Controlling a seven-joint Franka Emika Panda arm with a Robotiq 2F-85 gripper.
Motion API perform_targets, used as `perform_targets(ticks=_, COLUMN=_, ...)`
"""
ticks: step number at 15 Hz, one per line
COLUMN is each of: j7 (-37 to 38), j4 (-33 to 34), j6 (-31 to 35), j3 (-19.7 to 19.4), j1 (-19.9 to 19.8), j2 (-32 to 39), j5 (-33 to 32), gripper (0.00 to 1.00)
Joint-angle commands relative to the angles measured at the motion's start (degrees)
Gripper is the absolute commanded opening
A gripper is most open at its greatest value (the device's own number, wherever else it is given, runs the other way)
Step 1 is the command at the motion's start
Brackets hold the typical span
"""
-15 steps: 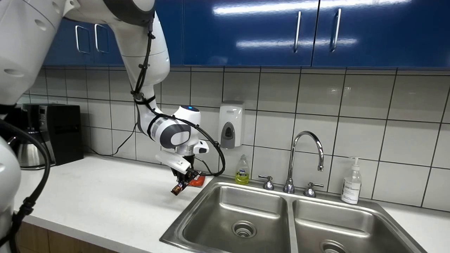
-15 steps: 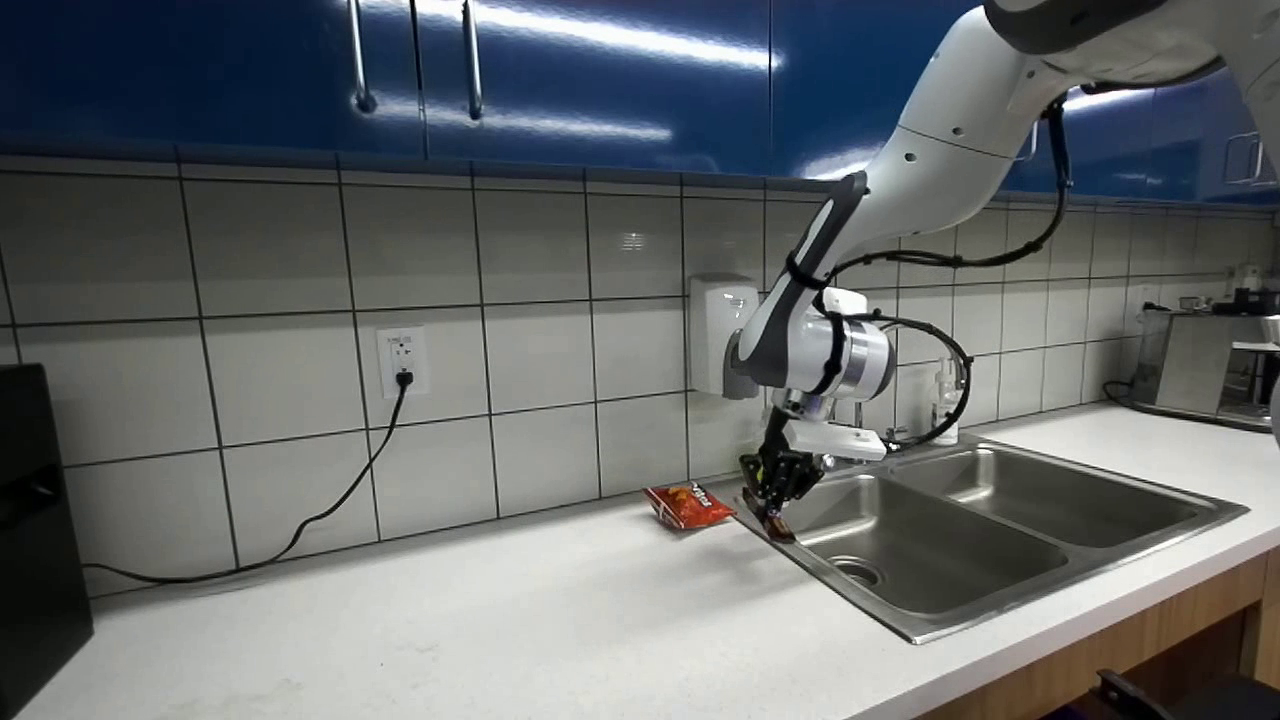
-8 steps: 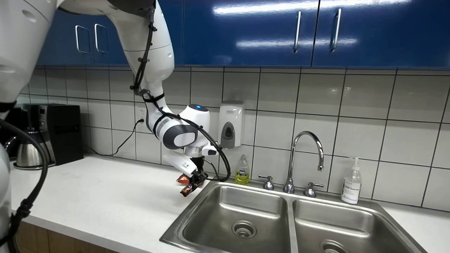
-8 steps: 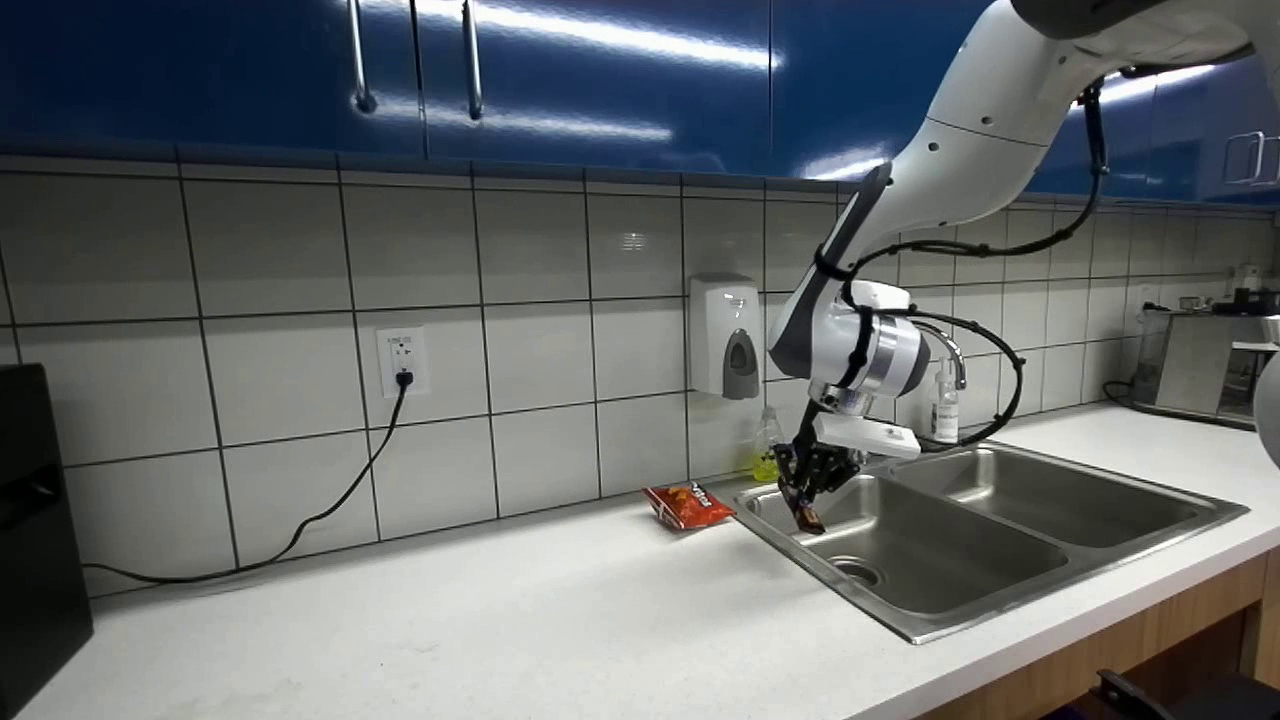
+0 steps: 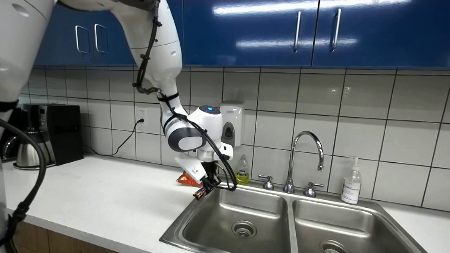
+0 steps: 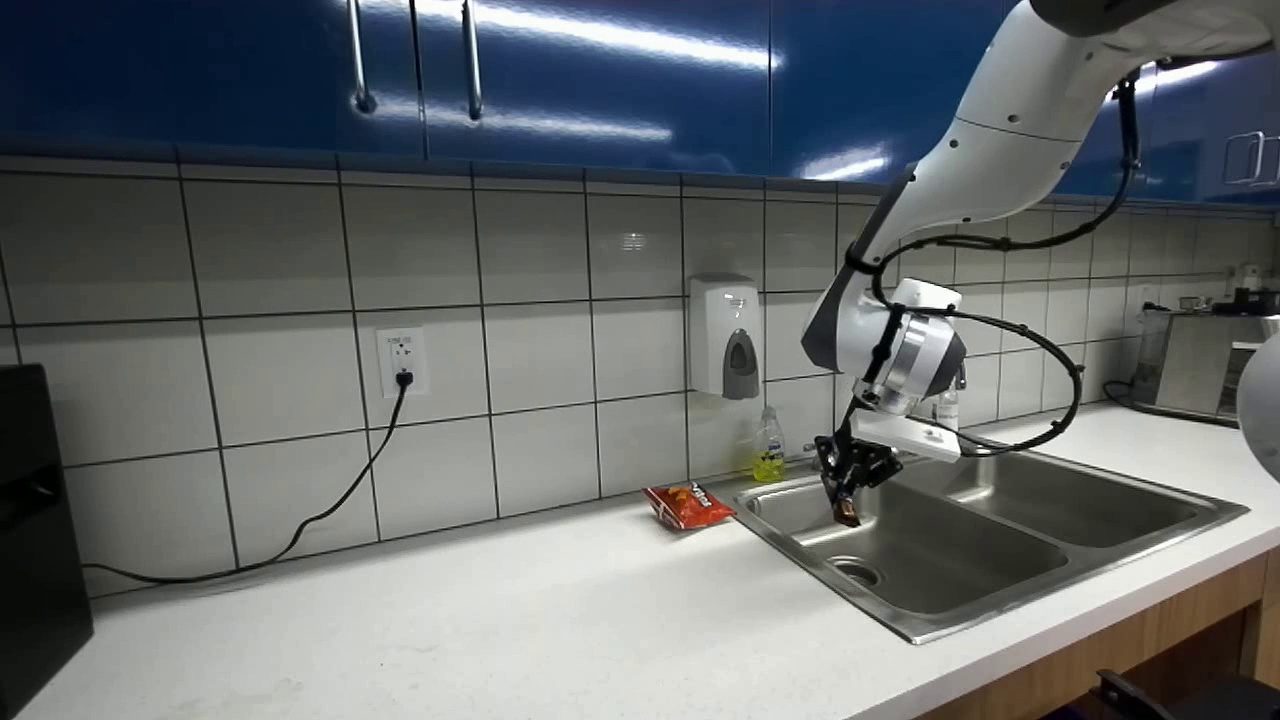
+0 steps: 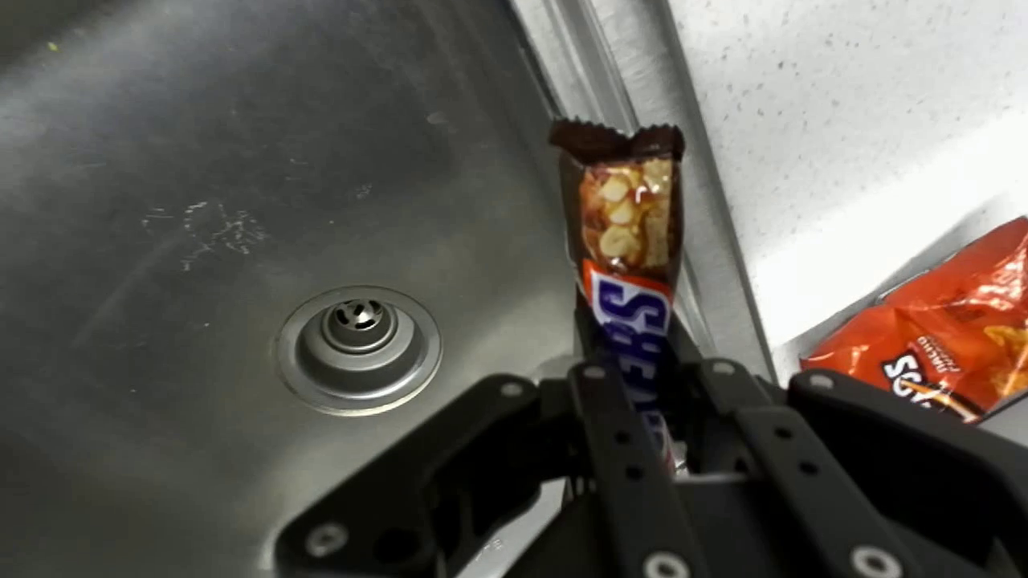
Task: Pick up the object from the counter and put it in the sink
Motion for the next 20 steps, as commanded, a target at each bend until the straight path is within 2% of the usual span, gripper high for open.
perform_targets(ticks=1, j7=-5.0, j4=-0.2, j6=1.7, j3=2.0, j1=-4.1, j2=-0.2, j5=4.8, gripper=0.04)
perform_targets(ticks=10, j7=-9.9, j4=3.4, j6=4.2, j3=2.0, j1=-8.0, j2=7.3, j5=9.7, gripper=0.04)
perform_targets(ticks=20, j7=-9.4, j4=12.4, j6=6.2, j3=0.9, j1=-8.1, j2=21.3, j5=7.3, gripper=0.04)
